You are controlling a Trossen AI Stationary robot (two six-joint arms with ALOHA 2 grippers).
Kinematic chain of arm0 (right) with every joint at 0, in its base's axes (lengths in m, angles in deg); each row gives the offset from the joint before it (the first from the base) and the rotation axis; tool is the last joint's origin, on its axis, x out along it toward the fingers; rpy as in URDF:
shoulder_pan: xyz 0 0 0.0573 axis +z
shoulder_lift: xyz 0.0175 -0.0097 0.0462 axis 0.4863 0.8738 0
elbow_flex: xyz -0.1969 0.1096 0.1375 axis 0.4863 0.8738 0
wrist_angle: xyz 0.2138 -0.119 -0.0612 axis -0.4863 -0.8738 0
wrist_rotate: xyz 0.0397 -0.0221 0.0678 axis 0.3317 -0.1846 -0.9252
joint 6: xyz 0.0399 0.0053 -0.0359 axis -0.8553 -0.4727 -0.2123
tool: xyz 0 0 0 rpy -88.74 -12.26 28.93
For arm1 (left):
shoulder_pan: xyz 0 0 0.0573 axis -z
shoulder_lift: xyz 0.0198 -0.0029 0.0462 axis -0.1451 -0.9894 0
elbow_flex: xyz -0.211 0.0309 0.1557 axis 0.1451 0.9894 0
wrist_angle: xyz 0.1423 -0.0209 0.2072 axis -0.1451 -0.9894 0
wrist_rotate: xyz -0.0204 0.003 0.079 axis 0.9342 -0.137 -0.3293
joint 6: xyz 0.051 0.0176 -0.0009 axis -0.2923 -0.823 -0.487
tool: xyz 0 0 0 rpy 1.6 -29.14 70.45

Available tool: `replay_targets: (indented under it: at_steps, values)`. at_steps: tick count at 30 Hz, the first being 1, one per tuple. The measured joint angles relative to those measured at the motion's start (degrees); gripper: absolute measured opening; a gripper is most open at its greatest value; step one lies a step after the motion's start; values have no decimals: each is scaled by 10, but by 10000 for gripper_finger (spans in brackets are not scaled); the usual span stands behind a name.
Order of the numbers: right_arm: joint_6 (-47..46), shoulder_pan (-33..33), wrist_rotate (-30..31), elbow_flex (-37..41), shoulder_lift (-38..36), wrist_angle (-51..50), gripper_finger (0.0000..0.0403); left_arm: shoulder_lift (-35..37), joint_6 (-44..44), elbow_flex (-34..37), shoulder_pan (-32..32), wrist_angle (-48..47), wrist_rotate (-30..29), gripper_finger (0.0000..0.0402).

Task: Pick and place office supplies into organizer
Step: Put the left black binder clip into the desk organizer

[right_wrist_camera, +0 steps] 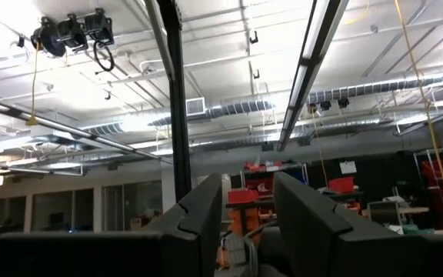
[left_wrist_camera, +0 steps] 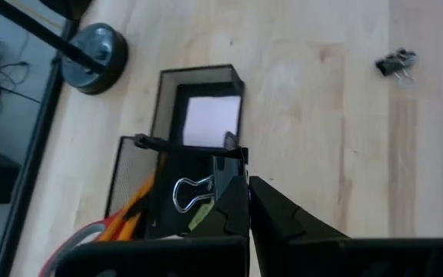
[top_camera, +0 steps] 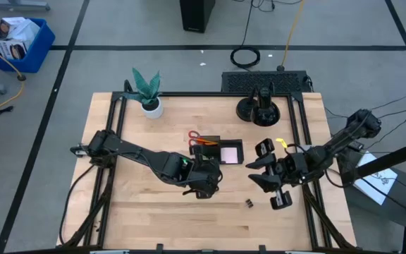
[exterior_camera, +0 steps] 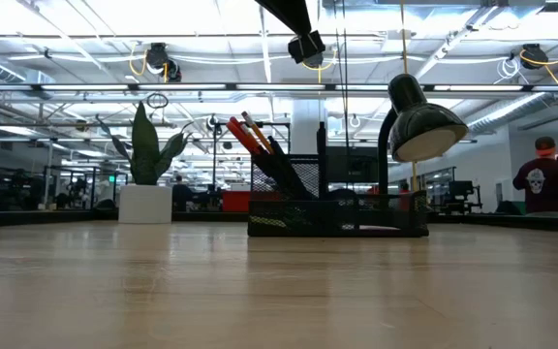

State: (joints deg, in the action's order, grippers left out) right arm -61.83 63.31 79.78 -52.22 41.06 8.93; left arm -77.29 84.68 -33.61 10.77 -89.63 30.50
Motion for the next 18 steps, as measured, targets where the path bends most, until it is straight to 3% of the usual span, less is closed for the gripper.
replay_targets:
  at_steps: [10,18]
  values:
    - [36,0,0,0,-22,1,109,0,69,0,-9,4,-49,0]
    - [47,0,1,0,-24,-2,109,0,232,0,-1,4,-84,0]
